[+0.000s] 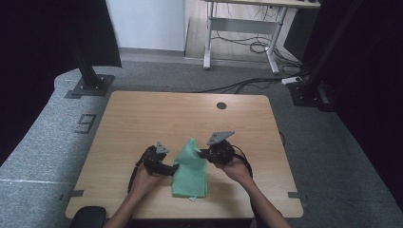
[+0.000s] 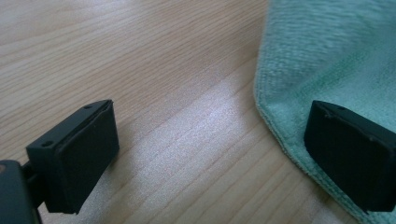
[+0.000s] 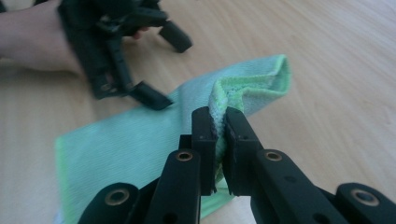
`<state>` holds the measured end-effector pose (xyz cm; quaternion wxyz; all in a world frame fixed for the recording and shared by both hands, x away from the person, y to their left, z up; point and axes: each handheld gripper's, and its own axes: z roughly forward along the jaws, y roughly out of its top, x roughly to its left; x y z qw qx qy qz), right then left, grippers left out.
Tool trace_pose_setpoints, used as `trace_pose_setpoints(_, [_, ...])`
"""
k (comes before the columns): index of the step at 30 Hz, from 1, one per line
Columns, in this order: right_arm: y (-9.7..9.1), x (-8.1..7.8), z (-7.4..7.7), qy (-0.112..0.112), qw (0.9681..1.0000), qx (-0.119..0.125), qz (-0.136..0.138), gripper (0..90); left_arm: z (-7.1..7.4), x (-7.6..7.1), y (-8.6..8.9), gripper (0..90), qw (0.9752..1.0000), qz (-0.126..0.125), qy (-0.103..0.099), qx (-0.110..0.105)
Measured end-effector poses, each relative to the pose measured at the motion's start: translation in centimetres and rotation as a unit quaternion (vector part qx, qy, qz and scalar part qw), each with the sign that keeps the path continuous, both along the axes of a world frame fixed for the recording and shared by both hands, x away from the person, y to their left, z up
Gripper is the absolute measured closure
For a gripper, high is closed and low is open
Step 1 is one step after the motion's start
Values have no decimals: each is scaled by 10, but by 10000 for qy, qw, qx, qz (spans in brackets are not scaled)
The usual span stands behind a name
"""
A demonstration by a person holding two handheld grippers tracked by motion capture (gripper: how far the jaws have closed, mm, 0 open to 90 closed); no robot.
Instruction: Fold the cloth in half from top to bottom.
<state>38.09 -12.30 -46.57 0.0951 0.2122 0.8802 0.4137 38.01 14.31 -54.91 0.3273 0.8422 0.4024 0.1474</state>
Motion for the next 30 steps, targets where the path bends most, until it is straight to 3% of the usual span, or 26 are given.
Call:
trace_pose_setpoints(7, [-4,-26,-9,66,9998,45,172,835,0,0,0,33,10000,-6,0,-5])
trace_pose_setpoints(12, [-7,-38,-24,202,9995,-49,221,834,0,-1,0,63,10000,-71,-37,-41])
trace_pose_setpoints(17, [-9,-43,-43,428,9988,-113,196,832,0,-1,0,63,10000,-72,-35,-54])
trace_pose_setpoints(23, [-7,-44,-60,537,9983,-185,159,830,1,-2,1,83,9998,-178,-63,-78])
trace_pose_setpoints(30, [-9,-44,-62,589,9981,-141,87,830,4,-7,4,87,9995,-309,49,11])
